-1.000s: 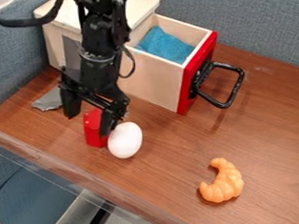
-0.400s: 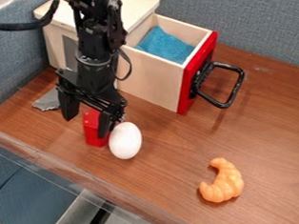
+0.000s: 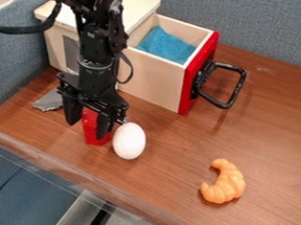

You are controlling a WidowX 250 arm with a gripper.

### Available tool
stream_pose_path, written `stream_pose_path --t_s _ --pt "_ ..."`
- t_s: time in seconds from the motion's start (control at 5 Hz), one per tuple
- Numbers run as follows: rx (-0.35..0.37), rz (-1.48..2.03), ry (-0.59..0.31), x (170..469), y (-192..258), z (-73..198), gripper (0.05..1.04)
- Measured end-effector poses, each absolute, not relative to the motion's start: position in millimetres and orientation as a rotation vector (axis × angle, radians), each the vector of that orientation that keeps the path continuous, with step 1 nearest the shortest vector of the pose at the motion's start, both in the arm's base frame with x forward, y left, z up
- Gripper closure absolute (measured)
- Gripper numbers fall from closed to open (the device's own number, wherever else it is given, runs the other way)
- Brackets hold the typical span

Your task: Pick up the red object and place it in the drawer

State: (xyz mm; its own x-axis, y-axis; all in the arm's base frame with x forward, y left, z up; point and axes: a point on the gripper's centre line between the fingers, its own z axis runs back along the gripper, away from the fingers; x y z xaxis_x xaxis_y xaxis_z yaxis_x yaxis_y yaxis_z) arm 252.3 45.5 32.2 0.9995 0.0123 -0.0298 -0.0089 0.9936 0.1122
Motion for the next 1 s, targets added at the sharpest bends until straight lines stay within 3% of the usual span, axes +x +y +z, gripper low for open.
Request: stream_pose_path --t_s 0.6,1.0 --pt "0.114 0.025 0.039 247.2 45.2 36.2 0.351" --pt "0.125 -0.039 -0.101 258.2 18.4 87.1 0.351"
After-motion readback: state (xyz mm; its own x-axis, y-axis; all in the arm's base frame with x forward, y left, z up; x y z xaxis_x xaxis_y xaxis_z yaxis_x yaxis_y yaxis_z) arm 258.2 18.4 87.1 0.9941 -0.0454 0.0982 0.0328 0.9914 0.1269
